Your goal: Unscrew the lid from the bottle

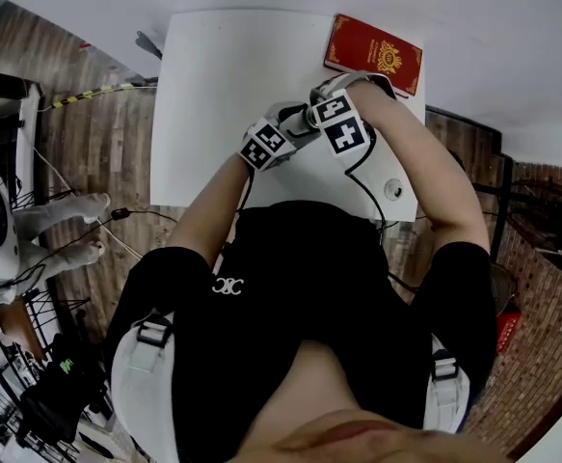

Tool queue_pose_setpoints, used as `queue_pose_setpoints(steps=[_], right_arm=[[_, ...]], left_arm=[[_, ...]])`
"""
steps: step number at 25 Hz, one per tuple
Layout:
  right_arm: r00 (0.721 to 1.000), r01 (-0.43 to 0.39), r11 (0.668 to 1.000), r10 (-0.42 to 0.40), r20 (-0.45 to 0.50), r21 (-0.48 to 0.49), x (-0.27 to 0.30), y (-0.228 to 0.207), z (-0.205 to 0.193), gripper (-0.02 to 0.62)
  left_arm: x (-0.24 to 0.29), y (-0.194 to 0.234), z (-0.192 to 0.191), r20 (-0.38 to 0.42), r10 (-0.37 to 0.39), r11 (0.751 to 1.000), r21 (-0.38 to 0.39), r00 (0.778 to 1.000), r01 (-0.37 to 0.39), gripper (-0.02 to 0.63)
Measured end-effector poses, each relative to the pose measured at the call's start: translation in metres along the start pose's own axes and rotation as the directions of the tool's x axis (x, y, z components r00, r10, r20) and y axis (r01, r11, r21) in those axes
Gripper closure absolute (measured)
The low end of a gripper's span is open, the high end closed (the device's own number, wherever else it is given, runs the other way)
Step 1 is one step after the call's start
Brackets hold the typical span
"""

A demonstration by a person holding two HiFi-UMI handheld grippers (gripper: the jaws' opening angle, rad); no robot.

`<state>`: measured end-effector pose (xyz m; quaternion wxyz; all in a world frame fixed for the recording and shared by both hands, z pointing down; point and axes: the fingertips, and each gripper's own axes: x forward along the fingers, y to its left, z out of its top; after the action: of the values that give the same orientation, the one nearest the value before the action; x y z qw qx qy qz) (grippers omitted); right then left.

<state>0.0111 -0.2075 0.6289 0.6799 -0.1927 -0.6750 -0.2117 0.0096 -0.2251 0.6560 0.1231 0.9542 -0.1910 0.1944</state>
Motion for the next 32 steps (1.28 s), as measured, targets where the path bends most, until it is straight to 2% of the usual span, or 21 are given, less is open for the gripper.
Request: queue_pose_setpoints(steps=[3, 5, 7, 9, 11, 12, 13, 14, 15, 16, 17, 18, 19, 20, 21, 22, 24, 26, 29, 32], right_arm=[[0.994, 0.029, 0.986, -0.045, -0.096, -0.165, 0.001, 0.001, -0.002, 0.334], [0.993, 0.052, 0.982, -0.070, -0.096, -0.179, 0.002, 0.002, -0.002, 0.334], [0.992, 0.114, 0.989, -0.119, -0.048, -0.090, -0.001, -0.004, -0.002, 0.334], [0.978, 0.208, 0.977, -0.208, -0.002, 0.051, -0.008, -0.013, -0.007, 0.333], [0.962, 0.239, 0.943, -0.262, 0.072, 0.231, -0.022, -0.012, -0.012, 0.331], [0.948, 0.225, 0.912, -0.287, 0.140, 0.343, -0.031, -0.011, -0.012, 0.328], [0.920, 0.194, 0.865, -0.325, 0.221, 0.463, -0.040, -0.011, -0.010, 0.327], [0.874, 0.143, 0.801, -0.378, 0.306, 0.582, -0.051, -0.012, -0.007, 0.327], [0.809, 0.070, 0.719, -0.447, 0.382, 0.691, -0.063, -0.016, -0.005, 0.322], [0.729, -0.021, 0.619, -0.528, 0.436, 0.785, -0.074, -0.022, -0.004, 0.321], [0.644, -0.120, 0.504, -0.616, 0.454, 0.855, -0.082, -0.027, -0.004, 0.321], [0.571, -0.211, 0.383, -0.698, 0.431, 0.899, -0.086, -0.032, -0.007, 0.321], [0.524, -0.277, 0.269, -0.762, 0.379, 0.923, -0.084, -0.034, -0.010, 0.321], [0.506, -0.312, 0.173, -0.802, 0.318, 0.934, -0.078, -0.033, -0.012, 0.321], [0.510, -0.325, 0.100, -0.819, 0.263, 0.940, -0.069, -0.031, -0.013, 0.321], [0.526, -0.325, 0.049, -0.821, 0.223, 0.945, -0.058, -0.029, -0.011, 0.321], [0.567, -0.307, -0.016, -0.806, 0.170, 0.951, -0.038, -0.027, -0.006, 0.321], [0.589, -0.248, -0.056, -0.802, 0.104, 0.967, -0.026, -0.027, -0.006, 0.322], [0.568, -0.101, -0.080, -0.823, -0.008, 0.992, -0.026, -0.026, -0.006, 0.362], [0.557, -0.035, -0.084, -0.829, -0.051, 0.996, -0.031, -0.029, -0.003, 0.362]], left_arm=[[0.001, -0.001, -0.001, 0.001, 0.001, 1.000, -0.009, 1.000, -0.001, 0.259], [0.001, -0.002, -0.001, 0.000, -0.003, 1.000, -0.007, 1.000, 0.003, 0.258], [0.000, 0.000, -0.003, 0.002, -0.004, 1.000, -0.020, 1.000, 0.004, 0.258], [-0.002, 0.004, -0.004, 0.012, -0.002, 0.999, -0.052, 1.000, 0.002, 0.258], [-0.001, 0.004, -0.004, 0.017, -0.001, 0.998, -0.061, 1.000, 0.002, 0.258], [-0.001, 0.004, -0.004, 0.018, 0.000, 0.998, -0.060, 1.000, 0.001, 0.258], [-0.001, 0.004, -0.004, 0.020, 0.002, 0.998, -0.060, 1.000, 0.000, 0.258], [-0.001, 0.004, -0.005, 0.023, 0.003, 0.998, -0.061, 1.000, -0.002, 0.258], [-0.001, 0.004, -0.005, 0.026, 0.004, 0.998, -0.063, 1.000, -0.002, 0.258], [-0.001, 0.005, -0.005, 0.027, 0.005, 0.998, -0.063, 1.000, -0.003, 0.258], [-0.002, 0.005, -0.005, 0.027, 0.006, 0.998, -0.064, 1.000, -0.004, 0.258], [-0.002, 0.006, -0.005, 0.026, 0.006, 0.998, -0.064, 1.000, -0.004, 0.258], [-0.002, 0.006, -0.006, 0.025, 0.006, 0.998, -0.064, 1.000, -0.005, 0.258], [-0.002, 0.005, -0.006, 0.024, 0.006, 0.998, -0.064, 1.000, -0.004, 0.258], [-0.002, 0.005, -0.006, 0.023, 0.006, 0.998, -0.064, 1.000, -0.004, 0.259], [-0.002, 0.005, -0.005, 0.022, 0.006, 0.998, -0.063, 1.000, -0.004, 0.258], [-0.002, 0.005, -0.005, 0.020, 0.009, 0.998, -0.063, 1.000, -0.008, 0.258], [-0.003, 0.005, -0.004, 0.017, 0.014, 0.998, -0.060, 1.000, -0.013, 0.258], [-0.003, 0.002, -0.005, 0.009, 0.011, 0.999, -0.050, 1.000, -0.010, 0.258], [-0.004, 0.002, -0.006, 0.005, 0.007, 0.999, -0.043, 1.000, -0.006, 0.258]])
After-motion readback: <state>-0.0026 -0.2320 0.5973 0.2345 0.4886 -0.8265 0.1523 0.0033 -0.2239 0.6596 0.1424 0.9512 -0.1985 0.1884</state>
